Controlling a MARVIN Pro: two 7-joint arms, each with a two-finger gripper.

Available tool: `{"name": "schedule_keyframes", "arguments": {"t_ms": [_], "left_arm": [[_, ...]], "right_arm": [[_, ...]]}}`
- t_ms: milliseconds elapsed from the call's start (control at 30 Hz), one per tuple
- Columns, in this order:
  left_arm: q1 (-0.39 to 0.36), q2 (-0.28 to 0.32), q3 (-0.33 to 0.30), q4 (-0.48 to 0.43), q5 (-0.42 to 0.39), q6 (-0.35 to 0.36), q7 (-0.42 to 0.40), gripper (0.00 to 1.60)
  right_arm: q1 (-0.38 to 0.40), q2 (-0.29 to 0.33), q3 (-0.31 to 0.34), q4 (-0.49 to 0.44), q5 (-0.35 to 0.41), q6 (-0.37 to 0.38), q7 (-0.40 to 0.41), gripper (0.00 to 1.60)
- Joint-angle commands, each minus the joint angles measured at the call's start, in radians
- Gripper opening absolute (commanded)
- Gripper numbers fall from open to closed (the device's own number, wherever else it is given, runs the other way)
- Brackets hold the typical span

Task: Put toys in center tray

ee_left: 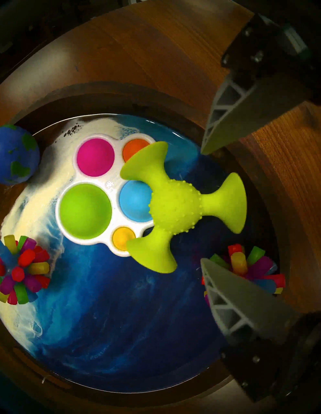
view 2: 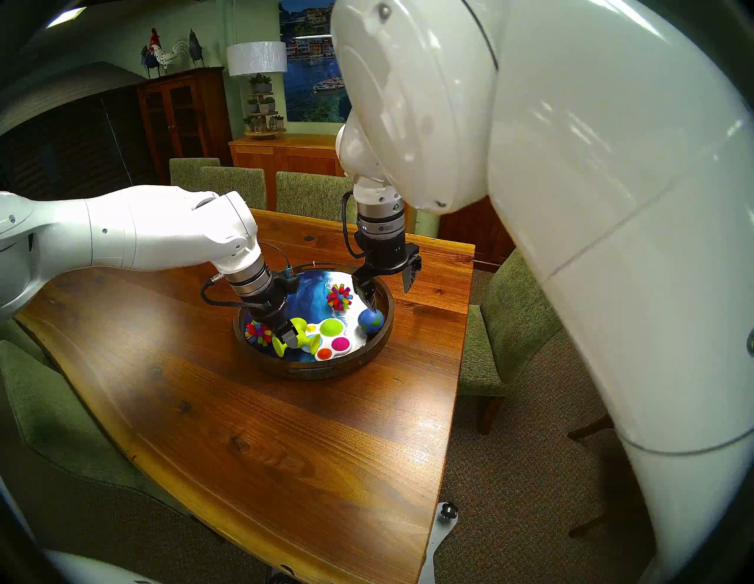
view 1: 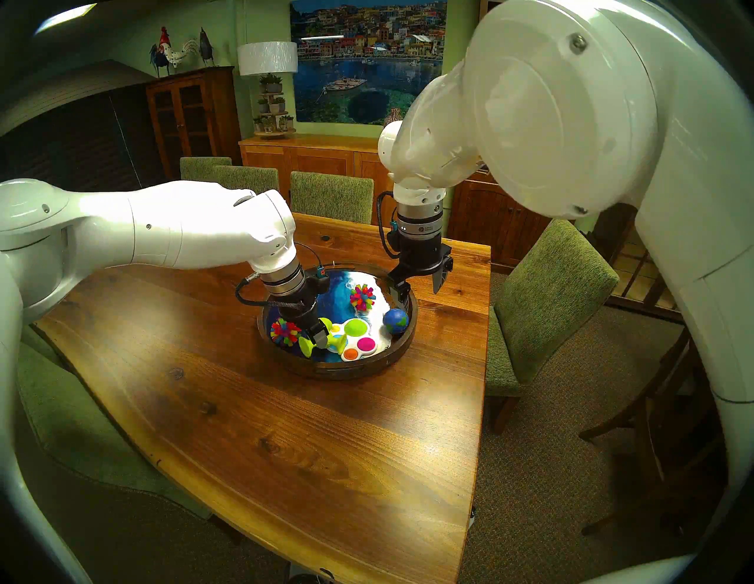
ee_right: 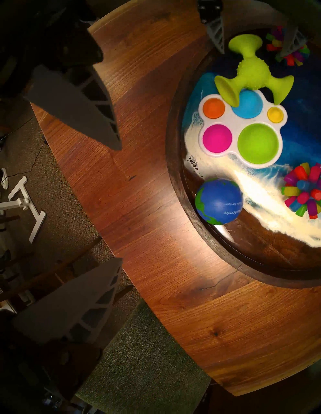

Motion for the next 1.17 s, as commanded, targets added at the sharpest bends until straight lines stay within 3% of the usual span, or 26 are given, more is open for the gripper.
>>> {"name": "schedule_keyframes", "arguments": {"t_ms": [0,367,433,533,567,600,633,733,767,867,900,933,967,1000,1133], "left_arm": [[-0.095,0.061,-0.018,-0.064,0.017,0.007,-0.02,1.6],[-0.176,0.215,-0.09,-0.205,0.068,0.075,-0.036,1.6],[-0.165,0.215,-0.114,-0.196,0.08,0.075,-0.037,1.6],[-0.206,0.273,-0.113,-0.237,0.095,0.075,-0.043,1.6],[-0.19,0.261,-0.123,-0.22,0.1,0.075,-0.045,1.6],[-0.222,0.299,-0.109,-0.249,0.104,0.075,-0.05,1.6],[-0.205,0.287,-0.119,-0.235,0.112,0.075,-0.052,1.6],[-0.246,0.344,-0.083,-0.286,0.131,0.075,-0.067,1.6],[-0.221,0.323,-0.092,-0.271,0.14,0.075,-0.072,1.6],[-0.276,0.393,-0.044,-0.348,0.153,0.075,-0.103,1.6],[-0.258,0.378,-0.048,-0.339,0.162,0.075,-0.109,1.6],[-0.293,0.42,-0.019,-0.384,0.169,0.075,-0.121,1.6],[-0.269,0.398,-0.033,-0.364,0.177,0.075,-0.124,1.6],[-0.295,0.429,-0.019,-0.395,0.185,0.075,-0.131,1.6],[-0.308,0.464,-0.017,-0.43,0.22,0.075,-0.153,1.6]], "right_arm": [[0.032,0.001,0.004,0.016,0.004,-0.001,0.057,1.6],[0.03,0.001,0.021,0.013,0.009,-0.001,0.019,1.6],[0.03,0.001,0.024,0.012,0.009,-0.001,0.016,1.6],[0.031,0.001,0.028,0.011,0.01,-0.001,0.014,1.6],[0.031,0.001,0.028,0.011,0.011,-0.001,0.013,1.6],[0.031,0.001,0.029,0.011,0.011,-0.001,0.013,1.6],[0.032,0.001,0.03,0.011,0.011,-0.001,0.013,1.6],[0.033,0.001,0.032,0.011,0.012,-0.001,0.013,1.6],[0.033,0.001,0.033,0.011,0.012,-0.001,0.014,1.6],[0.034,0.001,0.034,0.011,0.012,-0.001,0.015,1.6],[0.034,0.001,0.034,0.011,0.012,-0.001,0.015,1.6],[0.035,0.001,0.034,0.011,0.012,-0.001,0.016,1.6],[0.035,0.001,0.034,0.011,0.012,-0.001,0.016,1.6],[0.035,0.001,0.034,0.011,0.012,-0.001,0.017,1.6],[0.036,0.001,0.033,0.011,0.012,-0.001,0.02,1.6]]}}
